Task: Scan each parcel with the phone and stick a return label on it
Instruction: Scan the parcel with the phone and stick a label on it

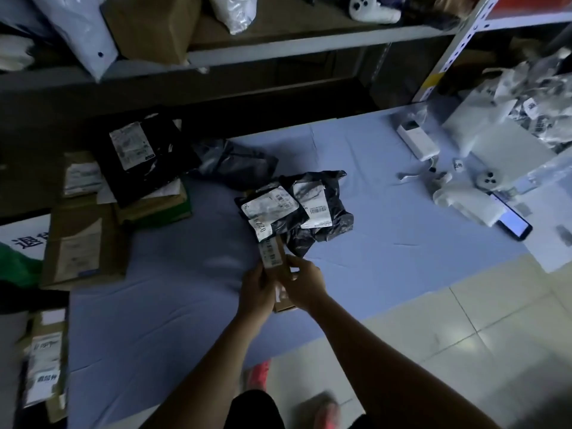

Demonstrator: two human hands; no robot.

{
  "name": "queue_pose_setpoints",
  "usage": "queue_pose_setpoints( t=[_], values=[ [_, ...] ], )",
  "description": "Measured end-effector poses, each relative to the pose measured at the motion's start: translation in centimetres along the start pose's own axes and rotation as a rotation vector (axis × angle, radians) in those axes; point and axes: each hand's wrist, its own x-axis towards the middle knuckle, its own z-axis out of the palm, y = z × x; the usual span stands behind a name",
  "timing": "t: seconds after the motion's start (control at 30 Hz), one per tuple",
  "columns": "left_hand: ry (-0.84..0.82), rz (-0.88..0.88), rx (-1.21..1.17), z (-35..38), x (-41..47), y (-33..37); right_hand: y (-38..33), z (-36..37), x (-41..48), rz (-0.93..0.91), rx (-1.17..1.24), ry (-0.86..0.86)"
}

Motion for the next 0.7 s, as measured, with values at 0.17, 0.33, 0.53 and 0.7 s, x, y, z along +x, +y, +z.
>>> queue_pose_setpoints(
  t=[0.17,0.33,0.53,0.7],
  values=[
    [0.157,-0.009,-0.066,2.0,-0.9,1.2,0.8,-2.6,0.3,-0.106,0.130,-0.075],
    [0.363,-0.011,-0.135,5.0,-4.0,4.4,1.4,-7.7,-0.6,-0.288,0.166,-0.151],
    [0.574,0.115,-0.200,8.9,-9.2,9.3,2.0,-14.3,-3.3,-0.441,0.376,-0.317],
    [0.628,0.200,-0.082,10.6,-10.2,14.7,1.1,-19.3,-3.6,-0.446,0.506,-0.408]
  ],
)
